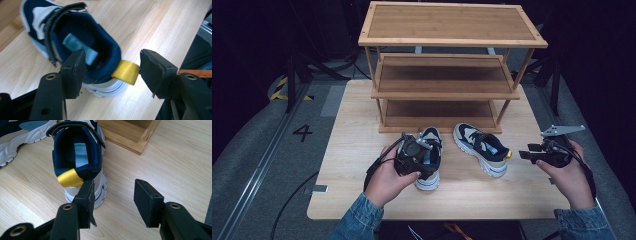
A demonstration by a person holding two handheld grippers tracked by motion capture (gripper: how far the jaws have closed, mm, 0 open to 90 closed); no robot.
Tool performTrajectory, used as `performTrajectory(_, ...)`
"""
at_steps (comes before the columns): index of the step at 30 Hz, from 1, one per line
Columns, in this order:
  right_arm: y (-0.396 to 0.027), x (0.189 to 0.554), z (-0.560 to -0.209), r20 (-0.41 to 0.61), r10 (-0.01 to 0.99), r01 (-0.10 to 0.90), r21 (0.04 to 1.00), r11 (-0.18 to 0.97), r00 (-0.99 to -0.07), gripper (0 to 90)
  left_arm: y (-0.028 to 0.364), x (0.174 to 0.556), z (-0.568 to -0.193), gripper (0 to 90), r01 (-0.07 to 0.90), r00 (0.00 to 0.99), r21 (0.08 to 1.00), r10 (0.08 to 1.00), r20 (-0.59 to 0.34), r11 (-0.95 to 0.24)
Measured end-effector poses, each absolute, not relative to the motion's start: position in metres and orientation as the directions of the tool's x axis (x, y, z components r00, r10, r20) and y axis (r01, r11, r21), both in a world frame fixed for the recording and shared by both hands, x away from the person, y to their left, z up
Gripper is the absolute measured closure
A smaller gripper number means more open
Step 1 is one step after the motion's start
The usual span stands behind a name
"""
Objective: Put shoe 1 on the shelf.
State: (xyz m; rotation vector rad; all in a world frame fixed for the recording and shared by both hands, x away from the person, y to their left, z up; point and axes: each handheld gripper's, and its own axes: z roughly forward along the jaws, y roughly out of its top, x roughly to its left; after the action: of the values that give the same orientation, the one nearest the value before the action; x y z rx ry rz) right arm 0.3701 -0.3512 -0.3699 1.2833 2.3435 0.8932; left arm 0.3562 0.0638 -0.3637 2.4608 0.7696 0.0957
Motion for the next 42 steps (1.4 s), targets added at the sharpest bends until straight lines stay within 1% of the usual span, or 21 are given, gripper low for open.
performTrajectory(6, -0.356, 0.368, -0.37, 0.03, 0.848, 0.644, 0.665, 0.378, -0.528, 52.0, 0.056, 0.362, -0.375, 38.0, 0.507, 0.84, 0.489, 0.534, -0.094, -0.71)
performTrajectory(10, -0.357, 0.367, -0.371, 0.032, 0.852, 0.65, 0.662, 0.374, -0.523, 51.8, 0.05, 0.367, -0.384, 39.3, 0.497, 0.853, 0.465, 0.51, -0.11, -0.733)
performTrajectory(12, -0.358, 0.367, -0.373, 0.033, 0.851, 0.65, 0.661, 0.375, -0.524, 51.4, 0.049, 0.37, -0.388, 41.9, 0.499, 0.855, 0.454, 0.506, -0.117, -0.738)
performTrajectory(18, -0.361, 0.363, -0.377, 0.037, 0.854, 0.658, 0.655, 0.371, -0.519, 51.0, 0.042, 0.379, -0.4, 56.6, 0.503, 0.86, 0.416, 0.488, -0.151, -0.758)
performTrajectory(21, -0.362, 0.362, -0.378, 0.032, 0.856, 0.655, 0.659, 0.37, -0.516, 50.5, 0.041, 0.382, -0.405, 57.4, 0.508, 0.859, 0.406, 0.482, -0.172, -0.76)
performTrajectory(22, -0.363, 0.36, -0.378, 0.035, 0.86, 0.659, 0.659, 0.363, -0.509, 50.2, 0.041, 0.383, -0.406, 58.9, 0.511, 0.858, 0.4, 0.479, -0.186, -0.761)
performTrajectory(23, -0.363, 0.36, -0.378, 0.035, 0.86, 0.659, 0.659, 0.363, -0.509, 50.2, 0.041, 0.384, -0.407, 58.9, 0.517, 0.855, 0.399, 0.48, -0.198, -0.757)
performTrajectory(25, -0.366, 0.358, -0.378, 0.03, 0.863, 0.658, 0.661, 0.362, -0.505, 50.2, 0.041, 0.386, -0.409, 62.1, 0.515, 0.857, 0.4, 0.471, -0.211, -0.758)
performTrajectory(27, -0.366, 0.358, -0.378, 0.03, 0.863, 0.658, 0.662, 0.36, -0.504, 50.2, 0.041, 0.386, -0.408, 63.4, 0.514, 0.857, 0.404, 0.469, -0.212, -0.757)
performTrajectory(30, -0.366, 0.357, -0.379, 0.033, 0.865, 0.663, 0.657, 0.359, -0.501, 50.1, 0.04, 0.386, -0.406, 68.4, 0.491, 0.87, 0.412, 0.452, -0.196, -0.768)
performTrajectory(32, -0.365, 0.357, -0.38, 0.031, 0.863, 0.662, 0.656, 0.363, -0.504, 50.1, 0.04, 0.386, -0.405, 68.9, 0.476, 0.878, 0.417, 0.444, -0.178, -0.775)
performTrajectory(42, -0.361, 0.357, -0.382, 0.023, 0.858, 0.657, 0.653, 0.376, -0.514, 50.0, 0.048, 0.394, -0.385, 69.7, 0.462, 0.881, 0.459, 0.453, -0.138, -0.759)
